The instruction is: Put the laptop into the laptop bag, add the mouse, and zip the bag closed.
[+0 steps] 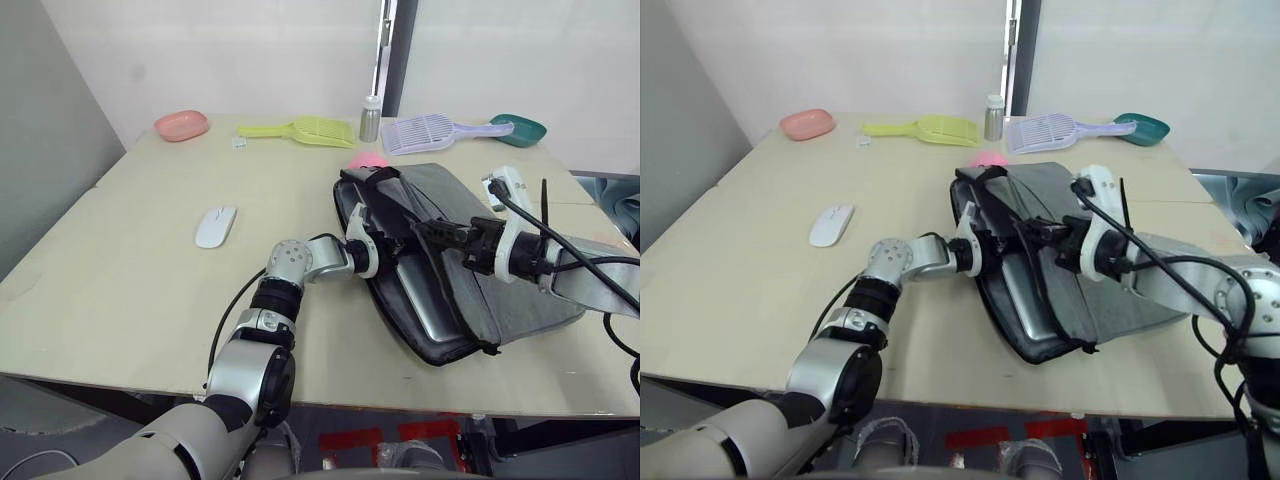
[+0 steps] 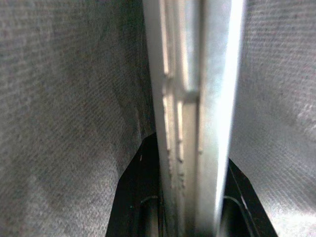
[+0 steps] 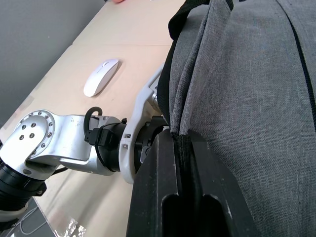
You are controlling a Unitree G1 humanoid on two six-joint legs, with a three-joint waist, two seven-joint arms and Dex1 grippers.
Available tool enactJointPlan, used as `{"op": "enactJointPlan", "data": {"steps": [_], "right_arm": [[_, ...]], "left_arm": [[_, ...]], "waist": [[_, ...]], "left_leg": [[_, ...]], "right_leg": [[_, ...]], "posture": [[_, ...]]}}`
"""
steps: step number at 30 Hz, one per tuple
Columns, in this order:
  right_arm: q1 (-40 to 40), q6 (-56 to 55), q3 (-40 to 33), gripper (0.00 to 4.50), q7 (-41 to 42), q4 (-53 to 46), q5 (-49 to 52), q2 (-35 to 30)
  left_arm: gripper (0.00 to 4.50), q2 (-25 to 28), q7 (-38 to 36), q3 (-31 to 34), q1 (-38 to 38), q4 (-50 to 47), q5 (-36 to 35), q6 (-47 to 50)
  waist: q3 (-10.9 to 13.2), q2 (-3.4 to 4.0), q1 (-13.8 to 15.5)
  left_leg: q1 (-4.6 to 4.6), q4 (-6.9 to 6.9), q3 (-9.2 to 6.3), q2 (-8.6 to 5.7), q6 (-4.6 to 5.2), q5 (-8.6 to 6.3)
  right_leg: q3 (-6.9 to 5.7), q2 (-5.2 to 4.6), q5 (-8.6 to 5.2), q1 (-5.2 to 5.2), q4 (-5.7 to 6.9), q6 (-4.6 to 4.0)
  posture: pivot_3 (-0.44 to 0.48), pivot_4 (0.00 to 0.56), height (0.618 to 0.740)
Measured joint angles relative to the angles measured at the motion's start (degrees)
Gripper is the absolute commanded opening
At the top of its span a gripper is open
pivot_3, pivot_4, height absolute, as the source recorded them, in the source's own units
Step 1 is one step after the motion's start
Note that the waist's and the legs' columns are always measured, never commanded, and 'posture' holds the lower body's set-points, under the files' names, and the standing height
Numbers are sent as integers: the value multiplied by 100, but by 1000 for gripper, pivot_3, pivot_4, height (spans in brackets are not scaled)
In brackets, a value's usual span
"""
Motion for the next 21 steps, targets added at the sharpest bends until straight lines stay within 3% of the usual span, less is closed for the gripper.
{"op": "enactJointPlan", "data": {"steps": [2,10,21], "right_arm": [[0,0,0,0,63,43,-30,-32],[0,1,0,0,246,152,-147,-83],[6,4,-11,0,525,202,-331,-129]], "left_arm": [[1397,0,-27,-14,0,-7,10,48],[4115,13,-113,-237,-9,-356,251,362],[4115,301,-391,-395,-113,-1149,641,1323]], "waist": [[0,0,9],[0,0,3],[0,0,-1]], "left_leg": [[-2,0,0,0,0,0],[-9,6,-5,0,3,0],[-17,10,-8,-1,6,1]], "right_leg": [[-1,0,0,0,-2,0],[-5,-1,1,-1,0,1],[-8,-2,2,-2,0,2]], "posture": [[0,150,740],[0,150,740],[0,150,740]]}}
